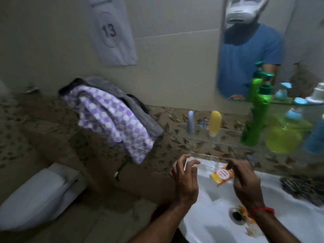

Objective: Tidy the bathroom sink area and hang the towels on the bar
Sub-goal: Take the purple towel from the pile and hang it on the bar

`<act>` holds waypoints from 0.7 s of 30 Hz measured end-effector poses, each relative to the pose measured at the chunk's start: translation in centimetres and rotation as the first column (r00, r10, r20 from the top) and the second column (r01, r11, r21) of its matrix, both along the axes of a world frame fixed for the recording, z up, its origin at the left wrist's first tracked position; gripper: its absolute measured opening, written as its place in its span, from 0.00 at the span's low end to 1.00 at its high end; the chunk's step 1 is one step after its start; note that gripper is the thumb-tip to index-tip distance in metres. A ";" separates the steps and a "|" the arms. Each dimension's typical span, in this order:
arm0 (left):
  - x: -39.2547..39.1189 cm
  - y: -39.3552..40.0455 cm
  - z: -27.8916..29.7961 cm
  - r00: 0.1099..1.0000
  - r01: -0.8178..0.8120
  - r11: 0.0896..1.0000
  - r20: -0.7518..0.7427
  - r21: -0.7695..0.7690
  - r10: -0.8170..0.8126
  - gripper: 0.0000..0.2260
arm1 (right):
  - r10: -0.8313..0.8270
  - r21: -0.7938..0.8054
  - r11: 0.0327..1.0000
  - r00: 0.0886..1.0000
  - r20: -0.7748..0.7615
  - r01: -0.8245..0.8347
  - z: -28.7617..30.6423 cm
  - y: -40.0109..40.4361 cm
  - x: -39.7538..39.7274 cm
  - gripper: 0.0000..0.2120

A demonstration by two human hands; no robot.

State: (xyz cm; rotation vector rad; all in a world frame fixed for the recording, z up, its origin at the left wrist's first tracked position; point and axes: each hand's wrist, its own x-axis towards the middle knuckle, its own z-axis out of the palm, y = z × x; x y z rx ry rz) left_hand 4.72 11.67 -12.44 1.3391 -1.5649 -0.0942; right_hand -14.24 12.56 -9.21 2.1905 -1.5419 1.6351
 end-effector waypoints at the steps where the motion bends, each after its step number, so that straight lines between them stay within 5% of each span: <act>1: 1.0 -0.2 0.4 0.998 -0.056 0.998 -0.006 -0.011 0.056 0.16 | 0.033 0.020 0.999 0.999 -0.018 -0.033 0.3 -0.4 1.5 0.15; 4: 4.2 -0.7 1.5 0.983 -0.185 0.981 -0.008 -0.051 0.185 0.14 | 0.154 0.072 0.985 0.987 0.043 -0.156 1.2 -1.6 5.5 0.19; 7: 7.5 -1.3 3.5 0.968 -0.249 0.961 -0.068 -0.122 0.242 0.09 | 0.261 0.081 0.959 0.958 0.116 -0.272 2.4 -3.0 8.9 0.08; 11: 11.6 -1.4 6.9 0.950 -0.308 0.933 -0.113 -0.184 0.291 0.03 | 0.308 0.040 0.949 0.947 0.089 -0.312 5.0 -5.2 13.1 0.05; 15: 15.1 -1.4 10.7 0.916 -0.399 0.891 -0.122 -0.216 0.381 0.04 | 0.281 0.021 0.959 0.955 0.093 -0.284 9.1 -7.1 16.7 0.21; 21: 17.9 -0.6 15.5 0.862 -0.502 0.837 -0.049 -0.219 0.504 0.07 | 0.171 0.006 0.985 0.984 0.059 -0.172 14.9 -9.2 20.6 0.22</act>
